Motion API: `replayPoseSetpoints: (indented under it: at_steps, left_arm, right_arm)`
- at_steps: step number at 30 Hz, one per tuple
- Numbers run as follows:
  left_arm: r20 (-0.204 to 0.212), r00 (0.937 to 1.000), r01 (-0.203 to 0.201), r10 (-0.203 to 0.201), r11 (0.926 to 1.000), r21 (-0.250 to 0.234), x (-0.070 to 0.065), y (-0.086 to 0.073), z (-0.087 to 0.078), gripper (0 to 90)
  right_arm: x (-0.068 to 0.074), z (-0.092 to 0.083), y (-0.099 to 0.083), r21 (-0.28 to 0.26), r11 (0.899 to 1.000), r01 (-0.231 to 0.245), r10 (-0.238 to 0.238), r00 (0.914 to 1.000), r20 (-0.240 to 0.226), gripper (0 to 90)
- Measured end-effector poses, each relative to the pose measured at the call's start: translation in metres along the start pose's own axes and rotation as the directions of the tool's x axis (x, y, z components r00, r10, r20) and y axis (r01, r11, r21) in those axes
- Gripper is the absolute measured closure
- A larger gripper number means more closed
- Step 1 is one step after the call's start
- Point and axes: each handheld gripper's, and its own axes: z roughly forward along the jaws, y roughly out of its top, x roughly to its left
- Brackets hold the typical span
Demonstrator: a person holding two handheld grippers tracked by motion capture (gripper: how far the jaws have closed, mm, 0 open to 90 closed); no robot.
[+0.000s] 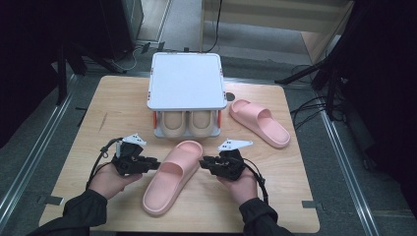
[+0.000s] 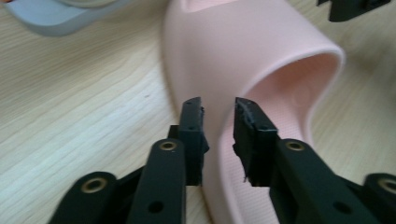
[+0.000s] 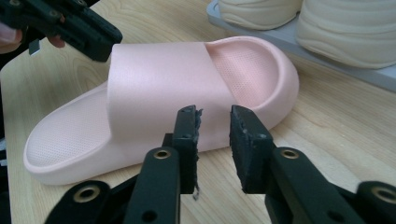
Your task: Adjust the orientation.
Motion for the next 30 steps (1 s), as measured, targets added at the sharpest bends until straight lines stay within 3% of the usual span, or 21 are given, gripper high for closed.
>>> replayPoseSetpoints:
  at_steps: [5,8,10,24,30]
  left_arm:
    - [-0.016,0.9998,0.013,-0.013,0.9992,0.037,0.008,-0.001,0.01,80.8]
    - [-0.006,0.9992,0.039,-0.038,0.9969,0.069,0.011,0.0,0.019,81.5]
    - [-0.008,0.9995,0.03,-0.03,0.996,0.084,0.012,-0.001,0.021,81.8]
    - [0.012,0.9995,0.028,-0.029,0.9956,0.09,0.0,-0.008,0.022,84.4]
    - [0.017,0.9998,-0.005,0.004,0.9955,0.094,-0.007,-0.009,0.022,87.1]
  right_arm:
    - [0.007,0.008,-0.002,0.03,0.999,0.012,-0.012,0.9999,-0.001,85.0]
    - [0.009,0.017,-0.003,0.07,0.997,-0.016,0.018,0.9993,-0.033,86.0]
    - [0.012,0.022,-0.003,0.087,0.996,-0.004,0.007,0.9993,-0.036,86.1]
    - [0.007,0.029,0.005,0.082,0.996,0.026,-0.026,0.9997,0.003,84.7]
    - [0.005,0.031,0.008,0.079,0.997,0.026,-0.028,0.9993,0.025,84.0]
